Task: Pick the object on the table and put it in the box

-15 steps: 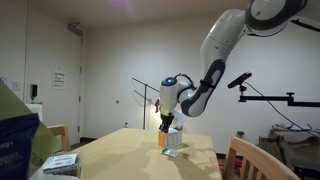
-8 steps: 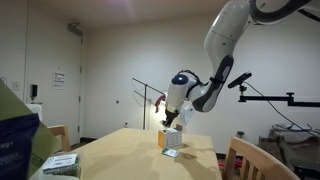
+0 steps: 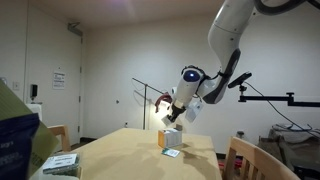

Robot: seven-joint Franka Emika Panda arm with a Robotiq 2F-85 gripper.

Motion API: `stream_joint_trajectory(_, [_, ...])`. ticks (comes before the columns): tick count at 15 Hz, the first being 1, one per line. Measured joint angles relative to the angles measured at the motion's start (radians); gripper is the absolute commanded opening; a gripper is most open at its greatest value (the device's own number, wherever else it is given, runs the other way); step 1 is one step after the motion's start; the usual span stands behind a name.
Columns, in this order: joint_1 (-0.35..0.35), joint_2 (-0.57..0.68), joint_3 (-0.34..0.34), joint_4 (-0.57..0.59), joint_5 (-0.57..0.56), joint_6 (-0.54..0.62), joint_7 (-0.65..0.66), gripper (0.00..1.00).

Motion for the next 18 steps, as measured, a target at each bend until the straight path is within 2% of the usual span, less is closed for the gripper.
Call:
stream_joint_trajectory(10, [0.003,-0.006,-0.020,-0.002,-0.008,0.024,0.003,0.00])
stream_joint_trajectory(12, [0.000,-0.017,-0.045,-0.009,-0.034,0.090,0.011,0.00])
stream_joint_trajectory(16, [-0.029,-0.044,-0.094,-0.042,-0.083,0.292,0.012,0.00])
stream_joint_trajectory(17, [-0.045,-0.049,-0.099,-0.052,-0.093,0.344,0.009,0.00])
stream_joint_trajectory(18, [-0.091,-0.069,-0.059,-0.068,-0.093,0.359,-0.035,0.00])
